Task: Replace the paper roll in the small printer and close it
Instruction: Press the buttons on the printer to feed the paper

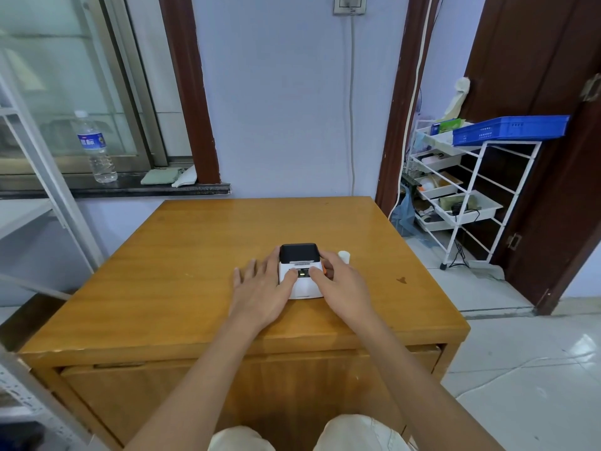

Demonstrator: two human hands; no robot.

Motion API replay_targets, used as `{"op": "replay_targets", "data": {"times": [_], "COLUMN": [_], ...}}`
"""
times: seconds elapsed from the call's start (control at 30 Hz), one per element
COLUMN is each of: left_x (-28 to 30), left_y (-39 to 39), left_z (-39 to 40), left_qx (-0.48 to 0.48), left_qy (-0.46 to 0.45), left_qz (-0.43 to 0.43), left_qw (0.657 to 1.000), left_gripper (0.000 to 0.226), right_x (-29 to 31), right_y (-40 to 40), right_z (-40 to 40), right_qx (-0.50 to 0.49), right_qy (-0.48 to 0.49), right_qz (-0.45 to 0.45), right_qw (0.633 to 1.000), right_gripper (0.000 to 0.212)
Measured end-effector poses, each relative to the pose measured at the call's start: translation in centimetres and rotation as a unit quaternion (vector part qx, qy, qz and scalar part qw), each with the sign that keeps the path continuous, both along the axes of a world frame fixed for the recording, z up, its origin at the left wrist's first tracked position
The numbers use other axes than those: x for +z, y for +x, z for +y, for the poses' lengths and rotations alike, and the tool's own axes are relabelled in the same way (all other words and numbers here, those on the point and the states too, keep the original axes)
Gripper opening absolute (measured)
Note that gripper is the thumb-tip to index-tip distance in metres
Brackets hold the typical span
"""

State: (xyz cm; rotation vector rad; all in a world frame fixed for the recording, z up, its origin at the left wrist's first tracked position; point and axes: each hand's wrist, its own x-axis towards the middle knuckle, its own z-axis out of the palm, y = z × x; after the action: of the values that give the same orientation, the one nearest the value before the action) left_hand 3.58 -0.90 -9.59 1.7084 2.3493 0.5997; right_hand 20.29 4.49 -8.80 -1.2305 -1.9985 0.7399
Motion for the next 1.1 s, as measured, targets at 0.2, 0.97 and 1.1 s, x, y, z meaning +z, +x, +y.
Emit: {"op": "replay_targets", "data": {"times": [0.2, 0.97, 1.1], "left_x": [-0.1, -0.2, -0.1], "left_y": [-0.1, -0.2, -0.2], "left_z": [0.0, 0.1, 0.1], "left_qx": [0.001, 0.005, 0.005], "left_qy": [0.004, 0.008, 0.006], "left_qz": [-0.002, -0.004, 0.000], "left_qw": [1.000, 1.000, 1.000], "left_gripper": [0.076, 0.075, 0.074], "right_x": [0.0, -0.8, -0.9], "right_y": [0.0, -0.9, -1.0], "right_z": [0.0, 0.2, 0.0], "right_qx": [-0.006, -0.021, -0.029], "right_qy": [-0.002, -0.037, -0.043], "right_qz": [0.004, 0.077, 0.084], "right_qw": [1.000, 0.996, 0.995], "right_gripper": [0.047, 0.041, 0.042]}}
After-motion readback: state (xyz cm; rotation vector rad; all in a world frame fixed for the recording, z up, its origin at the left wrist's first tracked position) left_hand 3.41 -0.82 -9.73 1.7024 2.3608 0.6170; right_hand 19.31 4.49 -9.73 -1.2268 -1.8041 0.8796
